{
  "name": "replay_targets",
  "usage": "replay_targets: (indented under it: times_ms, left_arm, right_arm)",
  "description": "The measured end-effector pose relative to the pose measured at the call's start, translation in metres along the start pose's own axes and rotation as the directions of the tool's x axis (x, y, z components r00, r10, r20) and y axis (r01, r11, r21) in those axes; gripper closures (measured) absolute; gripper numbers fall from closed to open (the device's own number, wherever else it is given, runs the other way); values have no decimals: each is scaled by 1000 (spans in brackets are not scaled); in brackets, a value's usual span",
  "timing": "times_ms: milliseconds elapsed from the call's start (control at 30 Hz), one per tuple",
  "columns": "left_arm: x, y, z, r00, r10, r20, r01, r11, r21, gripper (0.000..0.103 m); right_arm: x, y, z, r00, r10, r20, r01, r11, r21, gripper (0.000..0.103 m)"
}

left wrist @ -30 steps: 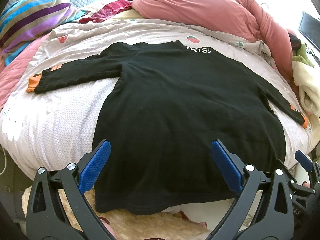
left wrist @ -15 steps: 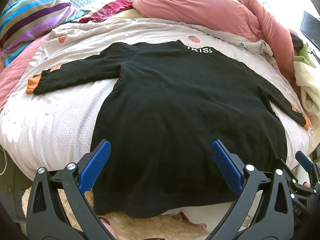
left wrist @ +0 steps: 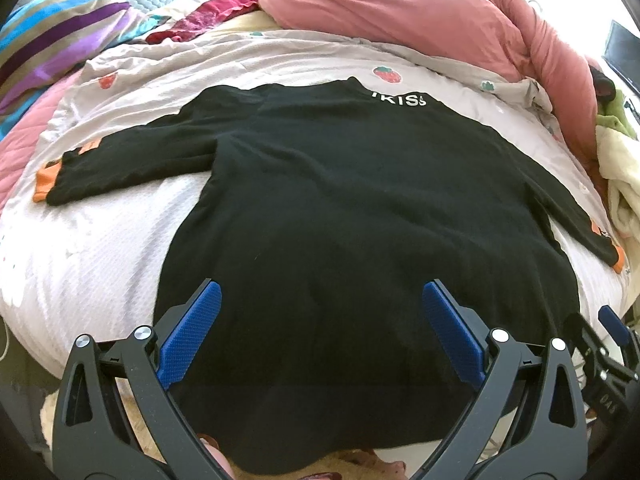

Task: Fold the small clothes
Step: 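Move the right tool to the orange sleeve cuff and grasp it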

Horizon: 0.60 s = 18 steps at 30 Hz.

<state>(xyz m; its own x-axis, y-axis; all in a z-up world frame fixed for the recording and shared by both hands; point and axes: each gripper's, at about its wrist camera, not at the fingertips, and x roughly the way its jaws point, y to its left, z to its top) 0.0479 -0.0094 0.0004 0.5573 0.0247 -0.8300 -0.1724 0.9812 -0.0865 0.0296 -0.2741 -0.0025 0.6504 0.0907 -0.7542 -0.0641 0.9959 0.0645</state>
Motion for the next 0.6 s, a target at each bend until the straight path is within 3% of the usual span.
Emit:
replay_targets:
  times_ms: [600]
  left_arm:
    - [47,-22,40,1000,17,-25,-16,999,39,8]
  right_arm:
    - [54,-94,35,988,-145,-54,153,968,198,4]
